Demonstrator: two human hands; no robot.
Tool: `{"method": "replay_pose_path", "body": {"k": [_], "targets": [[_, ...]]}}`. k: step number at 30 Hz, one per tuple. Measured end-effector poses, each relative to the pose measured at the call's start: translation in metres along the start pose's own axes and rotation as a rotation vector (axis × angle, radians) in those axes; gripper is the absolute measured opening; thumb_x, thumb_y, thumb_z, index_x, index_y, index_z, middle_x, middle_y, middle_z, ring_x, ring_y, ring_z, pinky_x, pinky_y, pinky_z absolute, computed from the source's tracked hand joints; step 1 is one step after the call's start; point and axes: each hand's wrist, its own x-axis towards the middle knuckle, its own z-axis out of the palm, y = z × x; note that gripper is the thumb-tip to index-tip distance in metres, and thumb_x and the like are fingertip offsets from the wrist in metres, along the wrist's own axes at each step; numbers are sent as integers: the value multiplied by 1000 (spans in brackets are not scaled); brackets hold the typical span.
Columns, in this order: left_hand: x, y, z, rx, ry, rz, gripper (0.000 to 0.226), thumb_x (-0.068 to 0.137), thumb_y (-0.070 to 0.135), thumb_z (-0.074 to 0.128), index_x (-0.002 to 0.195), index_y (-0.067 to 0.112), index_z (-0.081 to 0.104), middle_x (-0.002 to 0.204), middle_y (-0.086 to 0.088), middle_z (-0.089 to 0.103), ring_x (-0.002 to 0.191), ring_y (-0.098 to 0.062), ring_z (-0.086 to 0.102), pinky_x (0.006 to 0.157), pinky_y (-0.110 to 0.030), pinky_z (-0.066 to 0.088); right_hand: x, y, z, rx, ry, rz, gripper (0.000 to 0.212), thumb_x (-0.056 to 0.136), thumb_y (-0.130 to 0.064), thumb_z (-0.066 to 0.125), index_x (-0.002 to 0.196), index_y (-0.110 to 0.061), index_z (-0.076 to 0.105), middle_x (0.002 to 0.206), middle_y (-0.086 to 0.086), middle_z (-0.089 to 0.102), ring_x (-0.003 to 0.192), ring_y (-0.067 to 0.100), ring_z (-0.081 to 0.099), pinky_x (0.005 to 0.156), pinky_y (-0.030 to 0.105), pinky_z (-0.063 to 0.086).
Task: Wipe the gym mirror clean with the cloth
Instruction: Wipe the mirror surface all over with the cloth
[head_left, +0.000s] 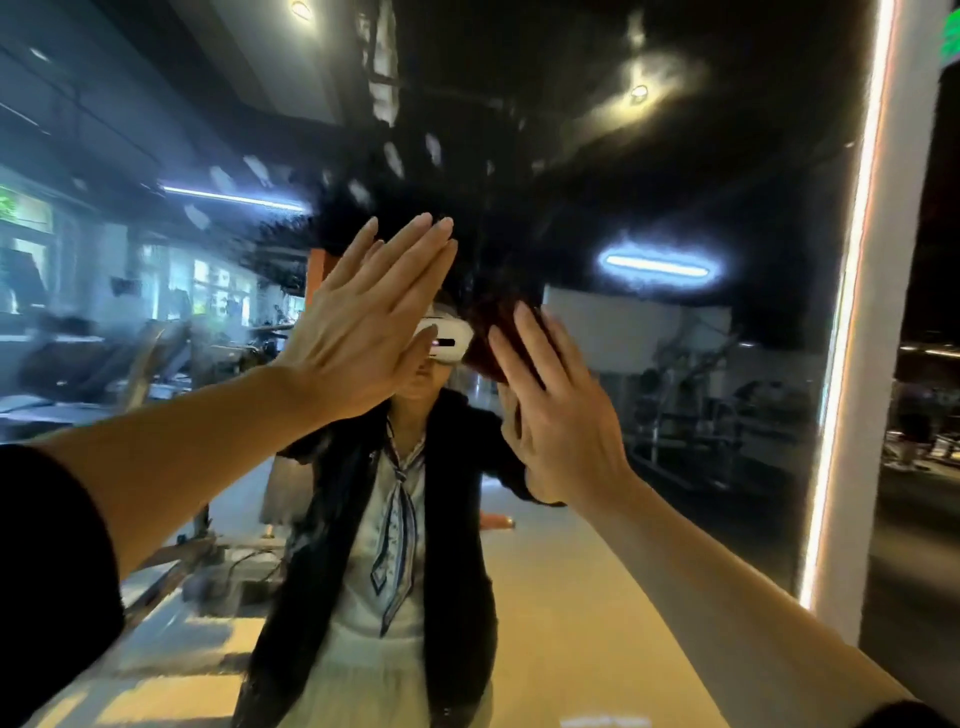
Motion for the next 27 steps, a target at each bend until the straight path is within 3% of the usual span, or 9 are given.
{"method": "replay_pose_path", "body": {"k": [4, 7, 10, 13, 15, 18, 20, 23, 27], "targets": [[21, -35, -5, 180, 57, 70, 60, 105, 36, 31, 156, 5, 27, 165, -15, 17, 154, -29, 10, 124, -54, 3, 24, 48, -18, 22, 155, 529, 53, 103, -26, 31, 153, -9, 37, 163, 15, 26, 150, 34, 22, 119, 40, 26], [33, -57, -9, 235, 101, -99, 65, 103, 41, 34, 156, 5, 27, 165, -14, 16, 155, -26, 3, 122, -54, -9, 61, 41, -19, 70, 211, 708, 61, 97, -25, 29, 155, -6, 34, 165, 14, 20, 152, 34, 16, 121, 43, 23], [32, -60, -4, 147, 98, -213, 72, 104, 51, 20, 156, 1, 21, 165, -16, 13, 155, -26, 2, 122, -51, -12, 79, 3, -1, 66, 203, 414, 52, 100, -16, 45, 151, -5, 40, 162, 16, 26, 151, 34, 19, 121, 44, 27], [26, -57, 2, 129, 108, -228, 77, 103, 54, 8, 157, 0, 16, 166, -16, 7, 155, -25, -1, 123, -52, -10, 76, 0, 9, 34, 103, 76, 59, 92, -7, 64, 148, -6, 45, 160, 15, 30, 149, 33, 25, 116, 44, 35], [26, -59, 4, 127, 125, -228, 75, 103, 51, 11, 157, 0, 16, 166, -16, 5, 155, -24, -3, 123, -52, -7, 80, 25, 2, 5, 137, 94, 50, 98, -14, 52, 147, -7, 46, 159, 15, 32, 148, 33, 30, 116, 45, 36], [25, -62, 7, 140, 139, -190, 73, 103, 48, 19, 156, -1, 18, 166, -17, 7, 155, -25, -1, 123, -53, -4, 104, 45, -14, 46, 215, 538, 58, 98, -24, 27, 152, -8, 39, 163, 12, 26, 149, 32, 24, 119, 49, 33], [25, -62, 9, 140, 148, -176, 72, 103, 47, 24, 155, -2, 20, 165, -19, 9, 154, -27, 2, 124, -52, -4, 123, 29, -13, 19, 261, 683, 61, 95, -24, 25, 152, -8, 38, 163, 12, 25, 151, 31, 20, 121, 45, 29], [25, -63, 9, 137, 136, -188, 74, 103, 50, 23, 153, -5, 25, 161, -23, 22, 153, -30, 15, 124, -50, -7, 134, -16, 3, 38, 289, 457, 53, 97, -15, 45, 149, -6, 43, 160, 14, 32, 149, 35, 25, 120, 45, 29], [28, -64, 2, 139, 103, -153, 74, 103, 49, 24, 145, -9, 40, 152, -27, 38, 146, -36, 33, 124, -50, -4, 127, -27, 11, 25, 133, 25, 60, 91, -9, 67, 147, -6, 47, 157, 15, 37, 147, 34, 31, 118, 43, 31]]}}
